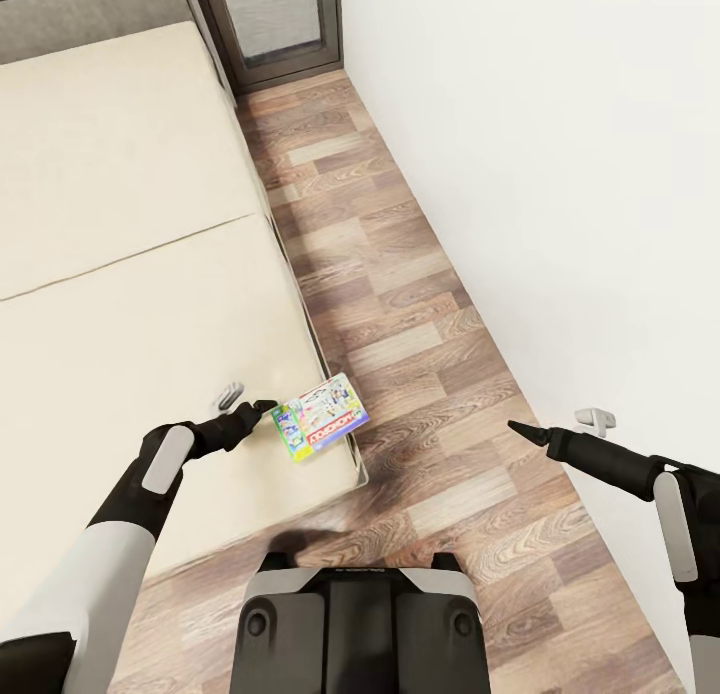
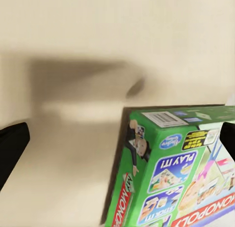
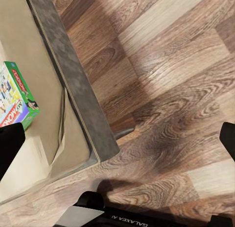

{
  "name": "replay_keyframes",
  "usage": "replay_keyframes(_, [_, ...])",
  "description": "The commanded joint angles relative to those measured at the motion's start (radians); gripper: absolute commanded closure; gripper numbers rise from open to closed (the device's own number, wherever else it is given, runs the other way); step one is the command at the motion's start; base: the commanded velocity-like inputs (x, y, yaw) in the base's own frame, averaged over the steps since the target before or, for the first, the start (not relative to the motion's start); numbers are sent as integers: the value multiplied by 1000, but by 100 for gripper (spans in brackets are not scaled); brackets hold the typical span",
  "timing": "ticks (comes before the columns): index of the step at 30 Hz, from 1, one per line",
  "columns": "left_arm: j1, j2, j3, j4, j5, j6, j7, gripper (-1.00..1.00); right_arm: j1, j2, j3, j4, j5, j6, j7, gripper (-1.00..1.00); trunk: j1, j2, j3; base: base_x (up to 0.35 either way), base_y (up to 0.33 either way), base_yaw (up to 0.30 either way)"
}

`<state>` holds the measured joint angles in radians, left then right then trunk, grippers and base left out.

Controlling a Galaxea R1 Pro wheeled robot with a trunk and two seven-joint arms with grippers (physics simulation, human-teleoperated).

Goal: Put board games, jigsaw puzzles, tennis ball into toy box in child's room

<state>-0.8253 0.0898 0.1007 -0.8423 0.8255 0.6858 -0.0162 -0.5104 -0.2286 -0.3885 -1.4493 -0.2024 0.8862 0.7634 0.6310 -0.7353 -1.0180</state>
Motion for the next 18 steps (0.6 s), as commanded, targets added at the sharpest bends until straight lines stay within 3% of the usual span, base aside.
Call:
replay_keyframes(1, [0,-1,2,1,12,3,-5,-100,0,0,-1,0,0,5,4,-100,3,-1,-1,0,0,-8])
replay_keyframes(18, [0,0,7,-6,12,2,-5,-100,1,0,-1,0,0,5,4,-100,3,-1,-1,0,0,-24])
